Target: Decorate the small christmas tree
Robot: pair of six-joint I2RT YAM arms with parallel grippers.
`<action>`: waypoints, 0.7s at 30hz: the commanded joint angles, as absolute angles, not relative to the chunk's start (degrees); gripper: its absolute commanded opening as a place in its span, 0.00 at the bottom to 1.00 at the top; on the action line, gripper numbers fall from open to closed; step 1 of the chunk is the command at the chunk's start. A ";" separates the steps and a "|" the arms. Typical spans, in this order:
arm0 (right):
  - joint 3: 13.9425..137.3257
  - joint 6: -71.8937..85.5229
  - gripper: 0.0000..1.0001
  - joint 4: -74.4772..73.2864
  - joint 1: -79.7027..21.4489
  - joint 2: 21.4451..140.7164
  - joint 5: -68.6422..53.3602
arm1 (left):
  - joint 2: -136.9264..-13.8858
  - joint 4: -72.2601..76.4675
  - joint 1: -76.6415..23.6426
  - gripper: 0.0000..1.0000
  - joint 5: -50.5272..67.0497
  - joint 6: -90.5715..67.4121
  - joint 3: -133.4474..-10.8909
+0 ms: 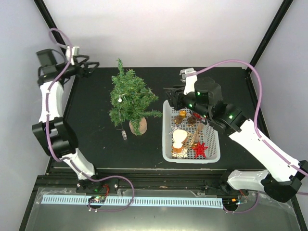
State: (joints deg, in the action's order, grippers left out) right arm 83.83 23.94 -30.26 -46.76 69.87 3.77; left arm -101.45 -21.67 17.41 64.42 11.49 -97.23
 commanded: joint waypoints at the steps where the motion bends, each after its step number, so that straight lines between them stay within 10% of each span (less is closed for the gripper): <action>1: 79.35 26.87 0.51 -34.45 -46.01 68.01 8.57 | -96.41 -23.21 22.29 0.96 65.58 5.53 -93.24; 21: 49.14 40.74 0.61 -35.20 -31.24 66.48 -5.20 | -62.92 -29.35 24.85 0.99 68.50 8.00 -60.20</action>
